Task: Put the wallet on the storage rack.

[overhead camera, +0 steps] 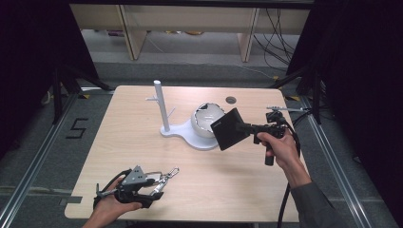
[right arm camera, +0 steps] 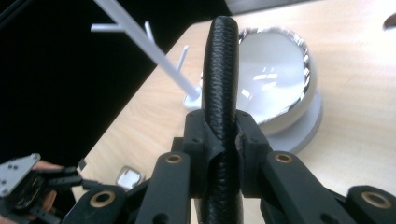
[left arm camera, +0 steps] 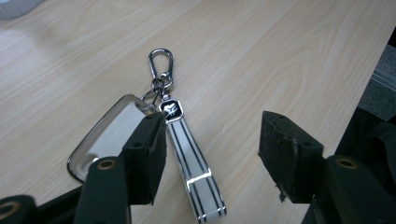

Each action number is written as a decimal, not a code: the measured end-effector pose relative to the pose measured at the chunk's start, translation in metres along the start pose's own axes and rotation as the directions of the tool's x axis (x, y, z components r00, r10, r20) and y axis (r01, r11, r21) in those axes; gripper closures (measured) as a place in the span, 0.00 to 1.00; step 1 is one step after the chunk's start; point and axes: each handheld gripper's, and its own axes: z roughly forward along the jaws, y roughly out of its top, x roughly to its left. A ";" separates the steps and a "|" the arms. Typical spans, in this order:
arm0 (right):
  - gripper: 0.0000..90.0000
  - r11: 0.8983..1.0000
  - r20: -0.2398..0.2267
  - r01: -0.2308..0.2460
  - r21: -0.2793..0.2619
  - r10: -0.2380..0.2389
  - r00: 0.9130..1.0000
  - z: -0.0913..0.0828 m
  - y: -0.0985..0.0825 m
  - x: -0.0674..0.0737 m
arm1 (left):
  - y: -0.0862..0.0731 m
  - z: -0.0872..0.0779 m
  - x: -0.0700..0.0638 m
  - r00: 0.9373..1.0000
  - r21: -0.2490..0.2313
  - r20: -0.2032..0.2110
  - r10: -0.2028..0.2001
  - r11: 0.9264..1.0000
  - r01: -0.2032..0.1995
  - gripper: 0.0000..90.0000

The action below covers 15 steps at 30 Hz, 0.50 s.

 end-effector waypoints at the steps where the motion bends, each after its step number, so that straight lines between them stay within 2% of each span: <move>1: 0.86 1.000 0.000 0.000 0.000 0.000 1.000 0.000 0.000 0.000 | -0.001 -0.002 0.001 1.000 0.011 -0.003 0.008 1.000 -0.008 0.45; 2: 0.86 1.000 0.009 0.004 -0.017 -0.004 1.000 0.000 0.008 -0.003 | -0.002 -0.002 0.002 1.000 0.010 -0.014 -0.008 1.000 0.008 0.42; 3: 0.86 1.000 0.009 0.004 -0.017 -0.004 1.000 0.000 0.008 -0.003 | -0.003 -0.004 0.002 1.000 0.018 -0.013 -0.007 1.000 0.007 0.42; 4: 0.87 0.999 0.016 -0.024 -0.023 0.024 1.000 0.001 0.016 -0.004 | -0.004 -0.005 0.002 1.000 0.014 -0.021 -0.012 1.000 0.013 0.40; 6: 0.86 0.999 0.022 -0.015 -0.031 0.015 1.000 0.002 0.020 -0.005 | -0.004 -0.007 0.002 1.000 0.009 -0.027 -0.008 1.000 0.009 0.39; 7: 0.86 0.999 0.023 -0.030 -0.032 0.031 0.999 0.003 0.023 -0.006 | -0.004 -0.009 0.002 1.000 0.013 -0.030 -0.007 1.000 0.007 0.38; 8: 0.86 0.999 0.031 -0.019 -0.042 0.020 0.999 0.005 0.027 -0.008 | -0.004 -0.009 0.002 0.999 0.006 -0.039 -0.023 1.000 0.023 0.38; 9: 0.86 0.998 0.030 -0.038 -0.042 0.039 0.999 0.006 0.030 -0.009 | -0.004 -0.011 0.003 0.999 0.015 -0.037 -0.002 1.000 0.003 0.37; 10: 0.86 0.999 0.037 -0.023 -0.047 0.025 0.999 0.008 0.032 -0.011 | -0.005 -0.011 0.002 0.999 0.008 -0.044 -0.010 1.000 0.010 0.37; 14: 0.86 0.998 0.053 -0.042 -0.049 0.045 0.998 0.020 0.040 -0.018 | -0.009 -0.013 0.003 0.998 0.015 -0.051 -0.027 1.000 0.028 0.35; 15: 0.86 0.998 0.055 -0.046 -0.049 0.049 0.997 0.023 0.042 -0.020 | -0.009 -0.013 0.005 0.998 0.024 -0.059 -0.012 1.000 0.013 0.35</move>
